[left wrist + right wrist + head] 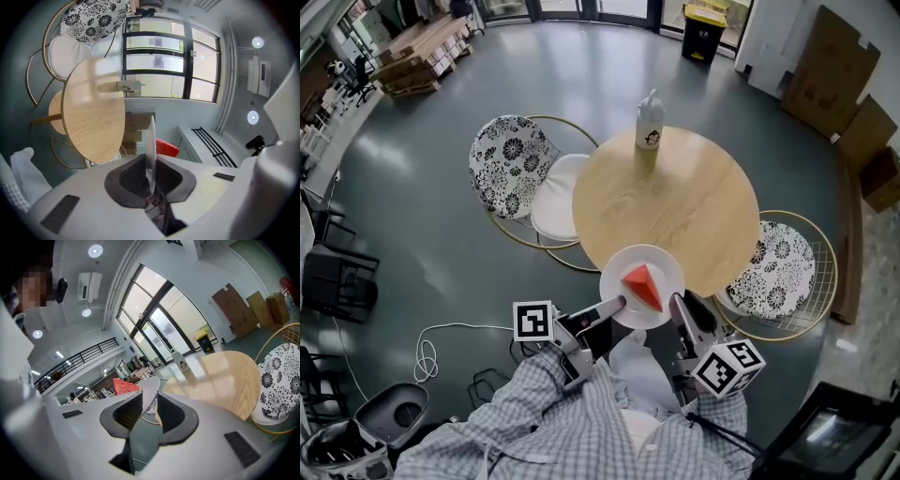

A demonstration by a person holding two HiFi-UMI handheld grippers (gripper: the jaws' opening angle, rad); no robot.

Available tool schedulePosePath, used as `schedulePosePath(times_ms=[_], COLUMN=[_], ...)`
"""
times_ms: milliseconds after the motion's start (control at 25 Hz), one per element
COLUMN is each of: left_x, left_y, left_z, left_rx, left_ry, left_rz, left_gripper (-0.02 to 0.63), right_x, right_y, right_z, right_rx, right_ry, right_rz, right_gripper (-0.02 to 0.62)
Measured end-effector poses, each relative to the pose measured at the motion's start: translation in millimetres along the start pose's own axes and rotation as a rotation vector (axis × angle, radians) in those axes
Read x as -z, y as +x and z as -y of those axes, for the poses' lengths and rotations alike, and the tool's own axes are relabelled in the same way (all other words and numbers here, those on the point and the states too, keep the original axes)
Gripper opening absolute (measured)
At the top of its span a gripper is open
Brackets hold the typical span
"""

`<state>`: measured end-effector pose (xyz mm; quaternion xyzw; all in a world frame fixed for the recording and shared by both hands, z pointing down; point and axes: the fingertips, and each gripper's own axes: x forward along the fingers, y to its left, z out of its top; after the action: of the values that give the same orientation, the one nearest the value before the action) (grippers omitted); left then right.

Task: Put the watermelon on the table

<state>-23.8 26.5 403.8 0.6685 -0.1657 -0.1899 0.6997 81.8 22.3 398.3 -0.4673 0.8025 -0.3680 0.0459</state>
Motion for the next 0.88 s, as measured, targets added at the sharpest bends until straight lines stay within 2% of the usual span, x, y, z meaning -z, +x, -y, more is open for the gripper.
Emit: schedulePosePath(times_ms=[400, 880], left_x=[-8, -37], left_y=[35, 51], left_z=[-27, -61], left_rx=[-0.050, -0.114], left_ry=[-0.031, -0.048], left_rz=[-0.020, -0.108], left_gripper=[0.040, 0.040], right_x=[-3, 11], right_y=[9, 36], right_z=[44, 76], right_rx=[0.048, 0.147], right_ry=[0.039, 0.070], right_rz=[-0.042, -0.076], right_gripper=[0.103, 0.103])
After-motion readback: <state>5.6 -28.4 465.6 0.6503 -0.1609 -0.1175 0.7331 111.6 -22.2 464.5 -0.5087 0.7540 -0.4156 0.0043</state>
